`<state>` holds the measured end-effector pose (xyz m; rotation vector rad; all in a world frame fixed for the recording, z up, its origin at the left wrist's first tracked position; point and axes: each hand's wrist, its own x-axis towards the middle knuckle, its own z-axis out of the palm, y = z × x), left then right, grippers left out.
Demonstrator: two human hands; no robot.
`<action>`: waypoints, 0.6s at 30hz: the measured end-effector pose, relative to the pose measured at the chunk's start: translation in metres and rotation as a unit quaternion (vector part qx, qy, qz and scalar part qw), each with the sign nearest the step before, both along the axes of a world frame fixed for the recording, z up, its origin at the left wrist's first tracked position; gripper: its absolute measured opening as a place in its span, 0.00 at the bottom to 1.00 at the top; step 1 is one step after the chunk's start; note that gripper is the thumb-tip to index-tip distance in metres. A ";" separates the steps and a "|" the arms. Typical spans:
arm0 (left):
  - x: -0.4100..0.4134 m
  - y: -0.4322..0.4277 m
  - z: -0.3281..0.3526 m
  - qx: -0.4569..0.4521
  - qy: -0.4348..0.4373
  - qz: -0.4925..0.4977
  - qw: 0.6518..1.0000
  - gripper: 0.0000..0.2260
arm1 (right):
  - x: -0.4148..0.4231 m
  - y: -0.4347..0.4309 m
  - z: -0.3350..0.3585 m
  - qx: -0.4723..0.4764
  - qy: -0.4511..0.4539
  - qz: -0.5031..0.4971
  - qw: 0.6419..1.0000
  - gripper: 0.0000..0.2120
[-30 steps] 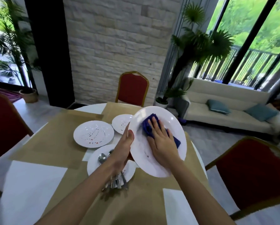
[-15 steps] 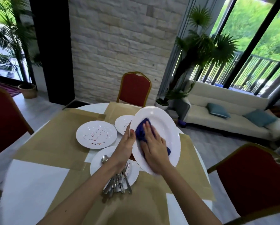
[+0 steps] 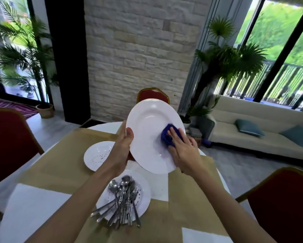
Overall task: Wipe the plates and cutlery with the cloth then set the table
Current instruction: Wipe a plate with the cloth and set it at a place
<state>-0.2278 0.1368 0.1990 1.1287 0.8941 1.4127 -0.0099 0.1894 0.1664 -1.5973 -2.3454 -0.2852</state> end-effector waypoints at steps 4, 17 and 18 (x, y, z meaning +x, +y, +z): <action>0.017 0.004 -0.004 -0.013 0.017 -0.032 0.999 0.11 | -0.045 0.005 0.015 0.008 0.087 0.049 0.995 0.28; 0.010 0.007 0.016 0.028 0.018 -0.037 0.999 0.18 | -0.025 0.026 0.027 0.071 0.091 -0.005 0.993 0.27; 0.014 0.006 0.014 0.016 0.021 -0.050 0.998 0.17 | -0.036 0.023 0.032 0.079 0.120 0.021 0.989 0.27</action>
